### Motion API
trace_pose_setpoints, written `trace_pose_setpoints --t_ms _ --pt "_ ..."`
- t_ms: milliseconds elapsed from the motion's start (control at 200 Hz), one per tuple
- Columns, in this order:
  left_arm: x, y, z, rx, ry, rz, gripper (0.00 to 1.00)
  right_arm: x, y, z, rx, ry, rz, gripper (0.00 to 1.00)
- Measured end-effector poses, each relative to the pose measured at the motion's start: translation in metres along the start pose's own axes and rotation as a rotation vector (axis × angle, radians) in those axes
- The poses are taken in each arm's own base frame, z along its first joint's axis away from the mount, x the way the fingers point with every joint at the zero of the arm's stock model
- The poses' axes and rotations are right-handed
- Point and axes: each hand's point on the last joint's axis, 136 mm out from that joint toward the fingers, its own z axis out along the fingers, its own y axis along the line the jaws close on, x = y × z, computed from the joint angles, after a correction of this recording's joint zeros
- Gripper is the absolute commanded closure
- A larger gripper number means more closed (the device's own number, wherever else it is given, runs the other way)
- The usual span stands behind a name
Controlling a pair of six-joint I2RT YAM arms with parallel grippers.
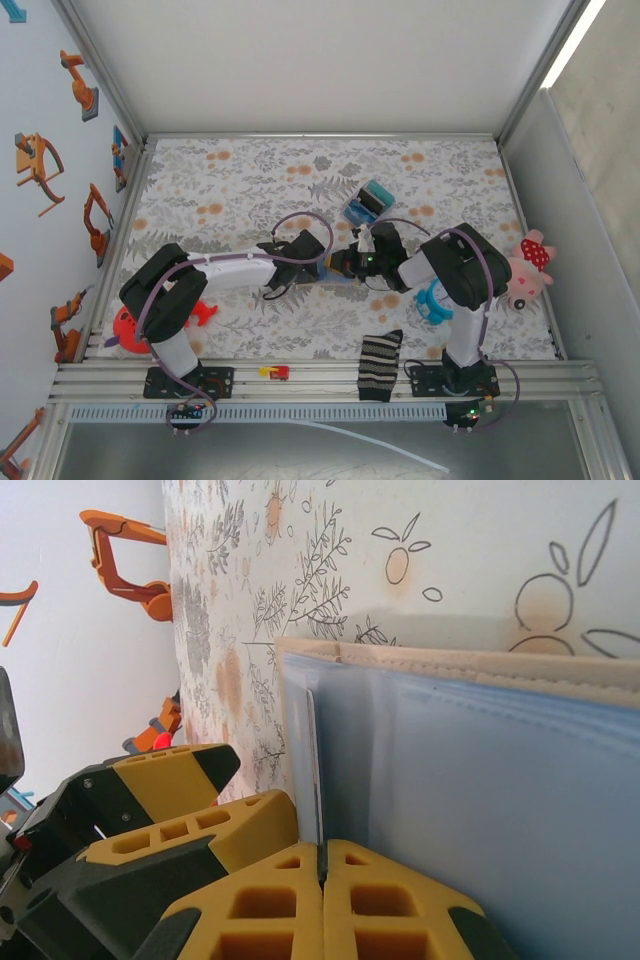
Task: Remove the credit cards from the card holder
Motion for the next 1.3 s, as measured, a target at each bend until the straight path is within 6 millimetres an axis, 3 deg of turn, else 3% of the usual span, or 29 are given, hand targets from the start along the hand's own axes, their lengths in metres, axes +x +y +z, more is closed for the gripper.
trace_pose_setpoints --t_ms 361,866,1302 --pt "0.001 -0.001 0.0 0.004 0.006 0.001 0.03 0.001 -0.001 -0.005 0.012 -0.006 0.001 1.0" --pt "0.003 0.0 0.0 -0.002 0.015 0.006 0.03 -0.005 -0.003 -0.022 0.176 -0.013 -0.074 1.0" --pt "-0.003 -0.007 -0.011 0.022 0.032 0.07 0.03 -0.003 -0.004 -0.024 0.197 -0.002 -0.066 1.0"
